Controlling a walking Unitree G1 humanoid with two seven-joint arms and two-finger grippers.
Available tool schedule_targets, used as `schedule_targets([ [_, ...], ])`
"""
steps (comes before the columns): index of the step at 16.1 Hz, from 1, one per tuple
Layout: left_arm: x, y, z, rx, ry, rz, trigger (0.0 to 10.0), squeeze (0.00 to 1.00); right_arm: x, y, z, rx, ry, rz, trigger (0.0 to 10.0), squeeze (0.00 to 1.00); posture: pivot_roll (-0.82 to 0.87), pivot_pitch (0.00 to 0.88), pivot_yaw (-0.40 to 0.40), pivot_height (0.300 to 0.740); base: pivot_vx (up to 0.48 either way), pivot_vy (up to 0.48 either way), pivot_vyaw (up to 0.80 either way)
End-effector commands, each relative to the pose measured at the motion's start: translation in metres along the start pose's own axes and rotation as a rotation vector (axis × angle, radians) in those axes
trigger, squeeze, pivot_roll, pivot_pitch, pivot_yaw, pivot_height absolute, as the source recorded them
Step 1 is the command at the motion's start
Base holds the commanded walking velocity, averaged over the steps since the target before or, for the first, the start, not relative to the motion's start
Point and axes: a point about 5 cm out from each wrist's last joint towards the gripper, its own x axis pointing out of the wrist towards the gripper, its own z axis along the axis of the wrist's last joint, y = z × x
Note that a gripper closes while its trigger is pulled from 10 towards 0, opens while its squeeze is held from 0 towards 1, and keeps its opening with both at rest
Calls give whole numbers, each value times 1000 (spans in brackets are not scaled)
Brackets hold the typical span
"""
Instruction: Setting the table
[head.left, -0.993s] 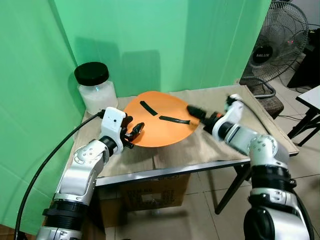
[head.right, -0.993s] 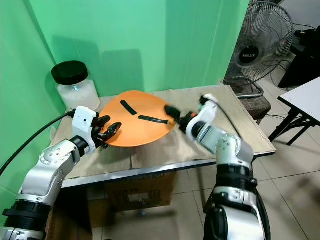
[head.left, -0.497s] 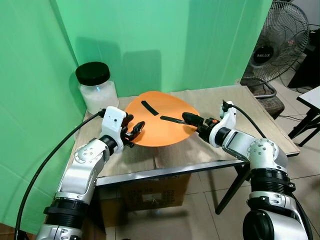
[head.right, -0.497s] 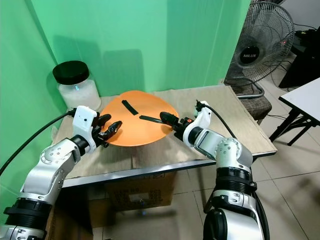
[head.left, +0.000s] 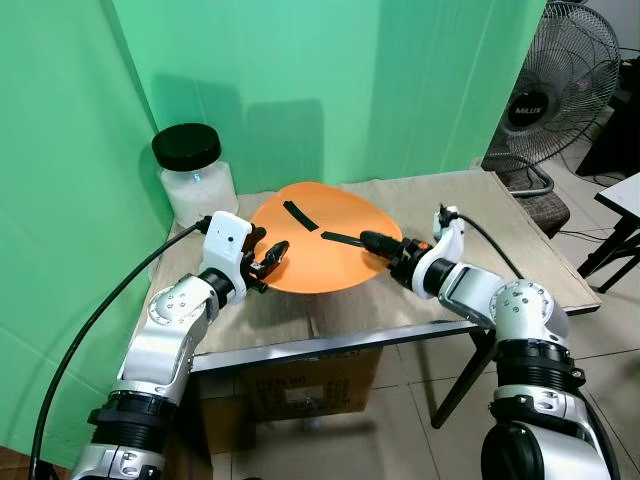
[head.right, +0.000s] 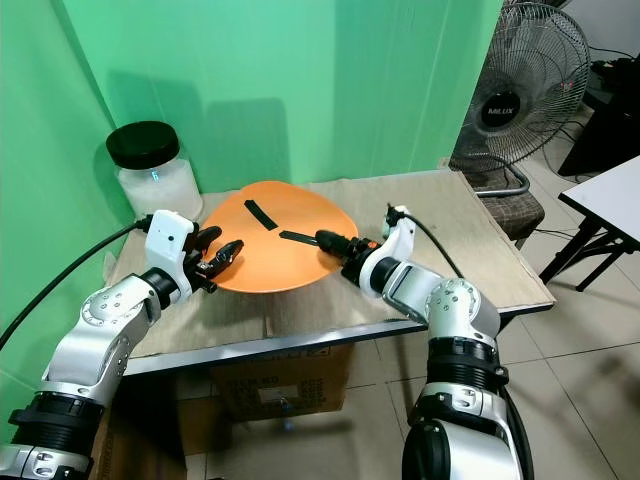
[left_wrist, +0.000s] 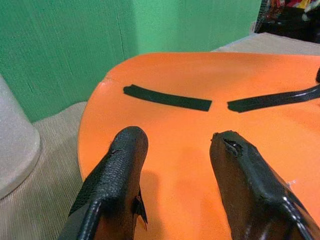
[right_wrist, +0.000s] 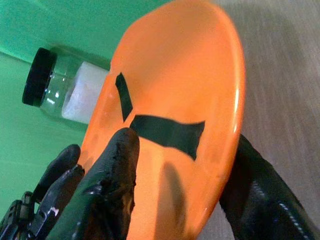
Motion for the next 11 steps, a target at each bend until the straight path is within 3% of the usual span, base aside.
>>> schedule_targets([
  [1, 3, 2, 4, 29, 0, -20, 10000, 0, 0, -1, -2, 27, 5, 7, 0, 0, -82, 0, 16, 740, 0, 0, 0],
  [11, 3, 5, 10, 47, -19, -40, 10000, 0, -4, -4, 1, 27, -15, 1, 0, 0, -95, 0, 22, 740, 0, 0, 0],
])
